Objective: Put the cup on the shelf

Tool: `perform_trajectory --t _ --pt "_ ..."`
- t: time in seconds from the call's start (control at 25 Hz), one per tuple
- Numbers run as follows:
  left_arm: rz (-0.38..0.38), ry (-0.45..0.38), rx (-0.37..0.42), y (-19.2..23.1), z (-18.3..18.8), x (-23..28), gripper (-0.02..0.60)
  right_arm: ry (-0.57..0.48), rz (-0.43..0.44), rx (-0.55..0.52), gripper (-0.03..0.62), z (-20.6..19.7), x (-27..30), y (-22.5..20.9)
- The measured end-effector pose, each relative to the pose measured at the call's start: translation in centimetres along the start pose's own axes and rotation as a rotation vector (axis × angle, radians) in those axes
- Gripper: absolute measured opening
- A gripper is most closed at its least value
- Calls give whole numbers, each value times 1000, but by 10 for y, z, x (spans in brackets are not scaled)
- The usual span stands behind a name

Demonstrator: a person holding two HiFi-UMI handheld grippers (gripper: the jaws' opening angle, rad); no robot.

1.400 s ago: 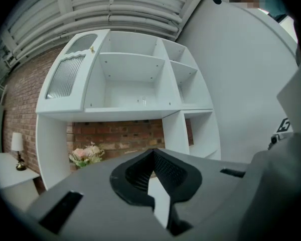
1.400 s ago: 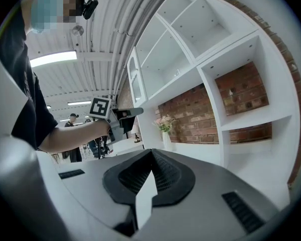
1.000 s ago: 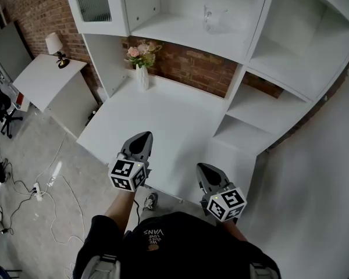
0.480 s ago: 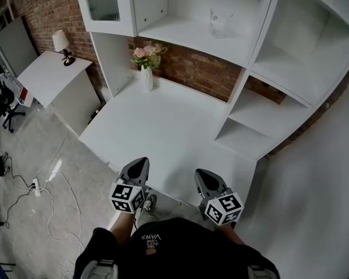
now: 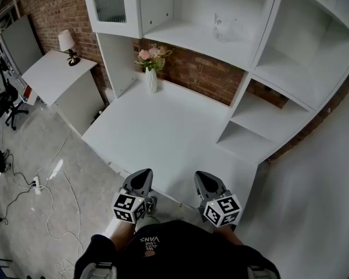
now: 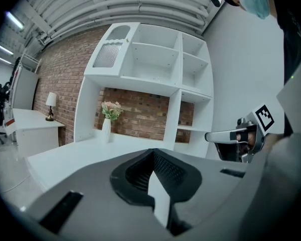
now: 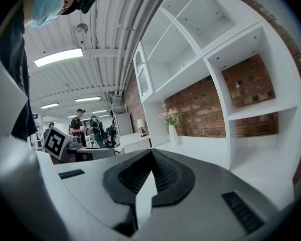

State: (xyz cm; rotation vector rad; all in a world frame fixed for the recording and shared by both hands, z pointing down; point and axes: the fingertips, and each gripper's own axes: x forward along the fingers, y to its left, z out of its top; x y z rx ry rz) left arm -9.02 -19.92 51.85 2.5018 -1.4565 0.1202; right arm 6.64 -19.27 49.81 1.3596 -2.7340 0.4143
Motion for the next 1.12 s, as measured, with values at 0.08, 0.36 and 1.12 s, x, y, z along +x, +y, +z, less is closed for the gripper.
perform_trajectory --t 0.08,0.36,1.12 --pt "-3 2 2 -2 0 -1 6 4 -1 -11 -5 -1 1 1" --pt "-4 -1 14 -6 3 -1 6 15 5 -28 -5 -3 3 2" --pt "-6 10 -3 1 2 6 6 5 -12 -42 -5 4 12 -1"
